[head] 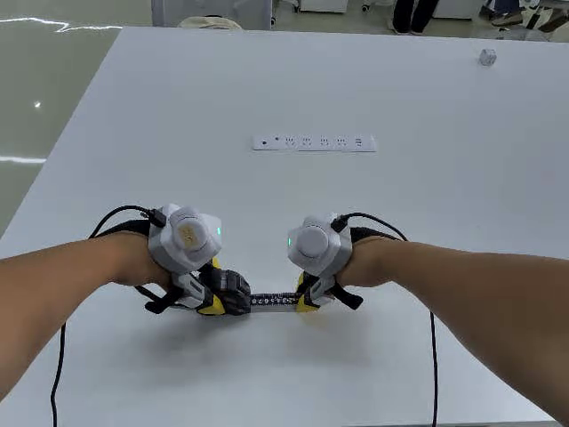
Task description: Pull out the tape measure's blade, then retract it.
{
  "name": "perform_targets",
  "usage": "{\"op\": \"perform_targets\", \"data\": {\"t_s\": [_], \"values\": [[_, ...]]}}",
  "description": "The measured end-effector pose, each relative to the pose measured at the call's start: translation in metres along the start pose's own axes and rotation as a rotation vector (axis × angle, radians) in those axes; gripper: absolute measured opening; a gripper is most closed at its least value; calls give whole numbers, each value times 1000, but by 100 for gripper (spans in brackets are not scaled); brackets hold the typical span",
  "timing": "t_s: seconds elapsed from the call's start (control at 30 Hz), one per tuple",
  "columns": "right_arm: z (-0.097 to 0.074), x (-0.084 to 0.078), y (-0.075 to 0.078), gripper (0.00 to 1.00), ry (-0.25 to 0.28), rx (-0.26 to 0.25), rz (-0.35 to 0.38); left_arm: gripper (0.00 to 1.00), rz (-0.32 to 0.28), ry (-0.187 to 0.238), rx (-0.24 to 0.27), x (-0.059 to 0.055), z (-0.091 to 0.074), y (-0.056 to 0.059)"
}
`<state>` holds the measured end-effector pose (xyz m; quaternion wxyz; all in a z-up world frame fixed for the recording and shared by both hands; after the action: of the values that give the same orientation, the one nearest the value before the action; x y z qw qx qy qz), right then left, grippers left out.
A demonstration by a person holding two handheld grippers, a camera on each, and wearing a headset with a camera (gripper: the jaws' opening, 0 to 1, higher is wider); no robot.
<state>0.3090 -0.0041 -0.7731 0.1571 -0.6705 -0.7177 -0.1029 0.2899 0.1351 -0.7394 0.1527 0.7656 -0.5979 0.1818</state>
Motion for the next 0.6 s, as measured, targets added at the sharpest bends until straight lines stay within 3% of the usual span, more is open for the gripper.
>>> {"op": "perform_targets", "data": {"t_s": [0.6], "values": [[-4,-10,-2,12,-3,-5,11,33,-3,-2,2,0,0,1]]}}
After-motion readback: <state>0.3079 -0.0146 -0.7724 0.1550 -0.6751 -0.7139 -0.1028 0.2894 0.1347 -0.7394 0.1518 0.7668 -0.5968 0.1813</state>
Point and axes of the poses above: the centre of the closed fingertips' face, and the gripper's own axes: z roughly forward along the fingers, y roughly to its right, x roughly out of its top, the point moved 4 cm from there along -z, roughly backward along the fingers, and after that the axes turned 2 degrees about -y, right-handed, at the moved point
